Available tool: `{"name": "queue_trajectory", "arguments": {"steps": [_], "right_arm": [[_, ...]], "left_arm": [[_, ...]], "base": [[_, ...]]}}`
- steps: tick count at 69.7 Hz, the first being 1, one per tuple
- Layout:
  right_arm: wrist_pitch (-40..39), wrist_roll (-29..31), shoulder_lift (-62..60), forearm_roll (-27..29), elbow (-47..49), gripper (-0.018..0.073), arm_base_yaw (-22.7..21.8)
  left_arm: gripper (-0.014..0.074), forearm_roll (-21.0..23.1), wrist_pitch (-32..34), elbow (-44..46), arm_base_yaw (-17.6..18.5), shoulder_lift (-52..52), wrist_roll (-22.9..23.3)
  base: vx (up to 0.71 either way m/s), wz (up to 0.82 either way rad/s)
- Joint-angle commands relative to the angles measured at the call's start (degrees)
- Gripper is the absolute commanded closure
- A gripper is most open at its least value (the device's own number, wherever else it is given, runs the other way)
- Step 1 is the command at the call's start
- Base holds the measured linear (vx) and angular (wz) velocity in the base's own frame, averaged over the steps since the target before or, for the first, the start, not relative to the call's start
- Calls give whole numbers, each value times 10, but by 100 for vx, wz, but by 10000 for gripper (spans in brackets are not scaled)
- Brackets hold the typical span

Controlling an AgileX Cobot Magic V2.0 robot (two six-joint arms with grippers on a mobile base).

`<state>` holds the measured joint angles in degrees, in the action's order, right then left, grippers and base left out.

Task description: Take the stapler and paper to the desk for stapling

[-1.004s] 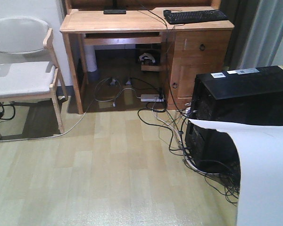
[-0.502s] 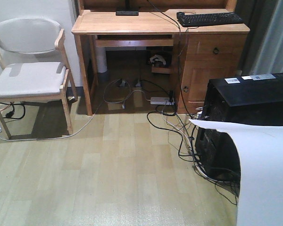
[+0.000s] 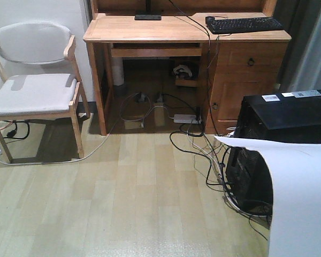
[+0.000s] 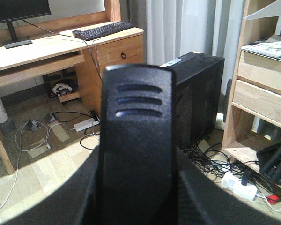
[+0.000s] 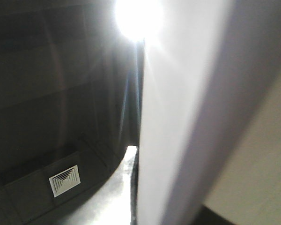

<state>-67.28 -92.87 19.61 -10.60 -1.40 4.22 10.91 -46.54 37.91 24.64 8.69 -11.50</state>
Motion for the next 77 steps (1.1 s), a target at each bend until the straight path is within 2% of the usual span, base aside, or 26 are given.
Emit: {"name": "queue_trajectory", "arguments": {"steps": [1, 77], "right_arm": [[-70, 9, 4, -1, 11, 564, -3], [-70, 9, 4, -2, 11, 564, -3]], "left_arm": [[603, 11, 68, 15, 0, 8, 2], [603, 11, 68, 15, 0, 8, 2]], "base": [[11, -1], [15, 0]]}}
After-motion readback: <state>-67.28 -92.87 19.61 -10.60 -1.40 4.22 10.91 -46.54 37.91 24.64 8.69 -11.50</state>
